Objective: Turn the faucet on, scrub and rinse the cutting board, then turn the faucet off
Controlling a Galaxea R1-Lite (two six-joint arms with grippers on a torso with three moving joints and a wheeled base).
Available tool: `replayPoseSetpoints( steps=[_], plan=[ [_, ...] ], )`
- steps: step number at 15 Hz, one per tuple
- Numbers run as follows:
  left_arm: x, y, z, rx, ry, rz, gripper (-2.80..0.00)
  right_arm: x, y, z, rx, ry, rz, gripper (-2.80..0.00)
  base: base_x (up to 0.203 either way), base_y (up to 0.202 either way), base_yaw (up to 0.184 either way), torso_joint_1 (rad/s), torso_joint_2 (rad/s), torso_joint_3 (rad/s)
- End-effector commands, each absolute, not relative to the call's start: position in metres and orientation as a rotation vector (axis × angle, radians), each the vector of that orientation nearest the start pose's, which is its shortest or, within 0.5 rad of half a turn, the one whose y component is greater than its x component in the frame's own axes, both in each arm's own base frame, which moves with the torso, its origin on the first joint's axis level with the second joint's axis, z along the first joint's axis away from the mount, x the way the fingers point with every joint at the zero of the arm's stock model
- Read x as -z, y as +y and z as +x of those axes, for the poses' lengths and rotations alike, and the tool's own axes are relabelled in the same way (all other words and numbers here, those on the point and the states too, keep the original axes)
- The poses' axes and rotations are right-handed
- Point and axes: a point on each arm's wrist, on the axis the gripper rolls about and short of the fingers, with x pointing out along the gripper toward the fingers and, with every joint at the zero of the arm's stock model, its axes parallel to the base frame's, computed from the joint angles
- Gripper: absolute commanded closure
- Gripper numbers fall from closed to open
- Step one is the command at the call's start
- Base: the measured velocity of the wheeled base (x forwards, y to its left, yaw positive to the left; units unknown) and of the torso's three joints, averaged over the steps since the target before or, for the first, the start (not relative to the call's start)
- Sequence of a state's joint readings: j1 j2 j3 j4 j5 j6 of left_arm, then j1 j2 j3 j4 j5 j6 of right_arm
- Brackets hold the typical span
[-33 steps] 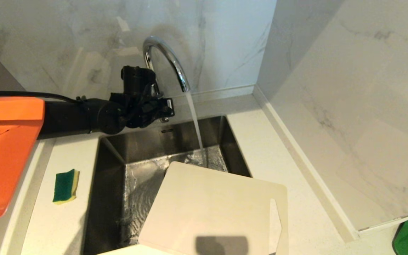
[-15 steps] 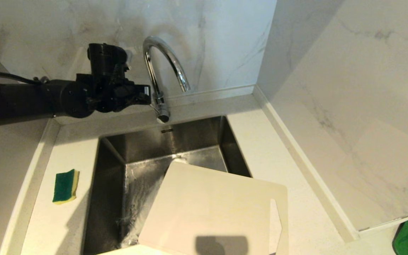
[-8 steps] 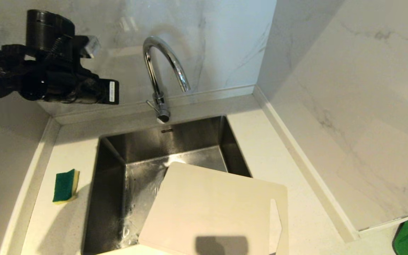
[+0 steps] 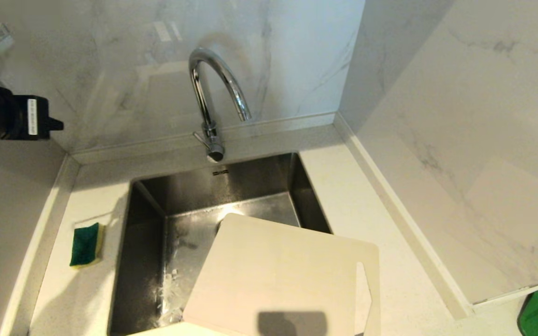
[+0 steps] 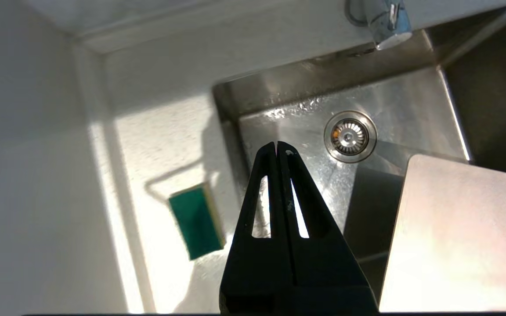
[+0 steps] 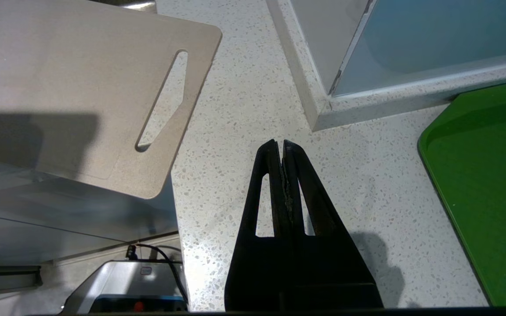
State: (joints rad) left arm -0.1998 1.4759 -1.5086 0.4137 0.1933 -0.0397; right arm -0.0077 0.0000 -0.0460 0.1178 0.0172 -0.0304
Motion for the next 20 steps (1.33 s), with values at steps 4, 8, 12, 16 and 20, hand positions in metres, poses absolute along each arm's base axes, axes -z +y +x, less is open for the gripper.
replayPoseSetpoints(
  steps=[4,8,12,16,20],
  plan=[
    [-0.359,-0.005,0.194,0.002,0.308,0.003,0.00,-0.076,0.001,-0.027,-0.011,0.073,-0.030,0.00,0.000,0.000,0.000,0.000,0.00,0.000],
    [-0.364,-0.004,0.174,0.006,0.269,0.009,0.00,-0.076,0.001,-0.027,-0.010,0.075,-0.030,0.00,0.000,0.000,0.000,0.000,0.00,0.000],
    [-0.363,-0.003,0.111,0.012,0.177,0.015,0.00,-0.076,0.001,-0.027,-0.010,0.073,-0.030,0.00,0.000,0.000,0.000,0.000,0.00,0.000],
    [-0.337,-0.001,0.057,0.015,0.121,0.041,0.00,-0.076,0.001,-0.027,-0.010,0.073,-0.030,0.00,0.000,0.000,0.000,0.000,0.00,0.000],
    [-0.285,-0.001,0.034,0.047,0.108,0.107,0.00,-0.076,0.001,-0.027,-0.010,0.075,-0.030,0.00,0.000,0.000,0.000,0.000,0.00,0.000]
  ],
)
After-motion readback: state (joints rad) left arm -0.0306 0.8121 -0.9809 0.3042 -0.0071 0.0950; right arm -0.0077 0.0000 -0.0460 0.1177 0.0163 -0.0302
